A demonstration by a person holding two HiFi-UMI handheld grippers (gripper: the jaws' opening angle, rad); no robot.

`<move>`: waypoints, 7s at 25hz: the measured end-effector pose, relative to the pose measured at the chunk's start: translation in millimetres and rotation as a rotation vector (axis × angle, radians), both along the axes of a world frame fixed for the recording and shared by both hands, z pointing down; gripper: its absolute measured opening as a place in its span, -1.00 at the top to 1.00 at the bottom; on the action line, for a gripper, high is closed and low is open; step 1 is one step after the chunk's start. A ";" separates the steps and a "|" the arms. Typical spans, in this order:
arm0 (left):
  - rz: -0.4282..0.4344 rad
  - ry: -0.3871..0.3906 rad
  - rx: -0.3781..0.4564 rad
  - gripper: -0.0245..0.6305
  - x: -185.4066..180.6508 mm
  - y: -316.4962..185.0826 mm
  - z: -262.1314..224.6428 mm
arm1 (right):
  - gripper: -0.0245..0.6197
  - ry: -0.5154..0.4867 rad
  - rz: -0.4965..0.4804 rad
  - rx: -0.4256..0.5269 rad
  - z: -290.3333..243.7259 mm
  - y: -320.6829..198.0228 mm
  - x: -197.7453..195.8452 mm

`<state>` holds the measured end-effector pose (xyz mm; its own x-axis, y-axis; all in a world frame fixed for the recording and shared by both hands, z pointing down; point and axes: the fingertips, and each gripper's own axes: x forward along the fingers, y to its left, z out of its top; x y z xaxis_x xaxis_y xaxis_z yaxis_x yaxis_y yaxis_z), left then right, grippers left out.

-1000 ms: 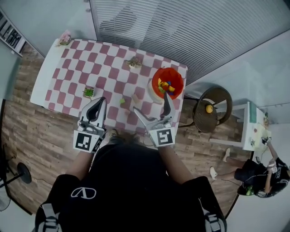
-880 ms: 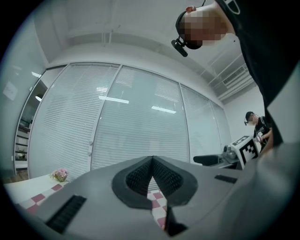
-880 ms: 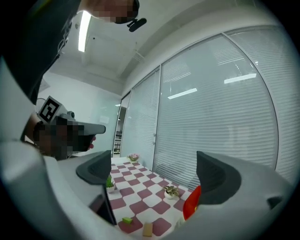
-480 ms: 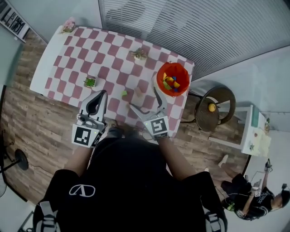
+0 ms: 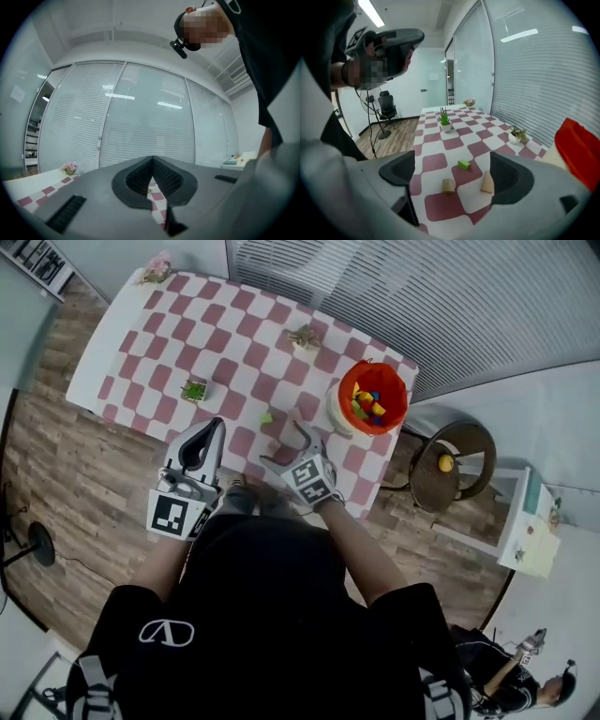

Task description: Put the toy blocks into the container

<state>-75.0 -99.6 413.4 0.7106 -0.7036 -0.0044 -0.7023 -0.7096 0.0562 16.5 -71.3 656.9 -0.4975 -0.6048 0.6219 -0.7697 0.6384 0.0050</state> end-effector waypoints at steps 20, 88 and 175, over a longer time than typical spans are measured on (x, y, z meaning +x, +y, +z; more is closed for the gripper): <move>-0.091 -0.001 0.004 0.91 -23.6 5.8 -1.5 | 0.14 0.206 -0.120 -0.382 113.1 17.3 -2.9; 0.085 0.031 0.090 0.91 36.7 -12.2 -39.8 | 0.52 -0.166 0.492 0.653 -246.1 -38.3 183.9; 0.053 0.046 0.100 0.91 30.3 -16.5 -46.2 | 0.35 -0.211 0.347 0.642 -287.1 -24.1 121.2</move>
